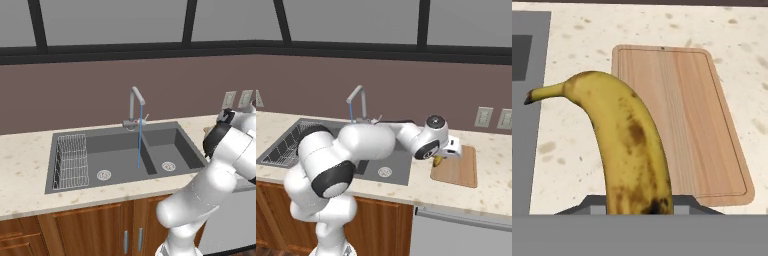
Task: Pick the banana from the sink and place it on the cutting board to airdry. Then turn off the sink faucet.
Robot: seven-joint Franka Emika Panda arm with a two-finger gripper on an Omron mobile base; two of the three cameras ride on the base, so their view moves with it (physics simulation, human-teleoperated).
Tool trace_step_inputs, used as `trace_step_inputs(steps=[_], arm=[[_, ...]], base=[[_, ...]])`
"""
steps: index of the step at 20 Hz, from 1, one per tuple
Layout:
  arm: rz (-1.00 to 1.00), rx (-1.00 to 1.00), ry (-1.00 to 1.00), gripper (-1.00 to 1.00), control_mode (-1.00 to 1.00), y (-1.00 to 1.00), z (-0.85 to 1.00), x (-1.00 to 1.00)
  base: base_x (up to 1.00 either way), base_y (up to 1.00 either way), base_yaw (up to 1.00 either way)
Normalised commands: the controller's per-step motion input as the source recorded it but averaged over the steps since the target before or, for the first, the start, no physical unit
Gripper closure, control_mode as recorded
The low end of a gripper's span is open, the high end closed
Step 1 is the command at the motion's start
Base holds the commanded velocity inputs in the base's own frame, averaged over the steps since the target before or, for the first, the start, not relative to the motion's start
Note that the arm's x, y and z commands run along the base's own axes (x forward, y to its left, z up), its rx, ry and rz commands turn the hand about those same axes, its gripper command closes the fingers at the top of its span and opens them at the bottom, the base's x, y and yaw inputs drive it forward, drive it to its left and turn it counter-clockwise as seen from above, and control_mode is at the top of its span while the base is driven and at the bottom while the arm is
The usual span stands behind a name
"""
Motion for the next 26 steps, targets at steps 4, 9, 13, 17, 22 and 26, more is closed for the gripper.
trace_step_inputs(steps=[4, 9, 13, 17, 22, 26], arm=[[0.03, 0.06, 0.0, 1.0, -1.0, -0.11, -0.04, 0.06], [0.02, 0.03, 0.0, 1.0, -1.0, -0.02, -0.12, 0.1], [0.01, 0.0, 0.0, 1.0, -1.0, 0.0, -0.21, 0.16], [0.0, 0.0, 0.0, 1.0, -1.0, -0.01, -0.3, 0.18], [0.0, 0.0, 0.0, 1.0, -1.0, -0.12, -0.23, 0.1], [0.02, 0.0, 0.0, 1.0, -1.0, -0.21, -0.2, 0.06]], base=[[0.0, 0.0, 0.0], [0.0, 0.0, 0.0], [0.0, 0.0, 0.0], [0.0, 0.0, 0.0], [0.0, 0.0, 0.0], [0.0, 0.0, 0.0]])
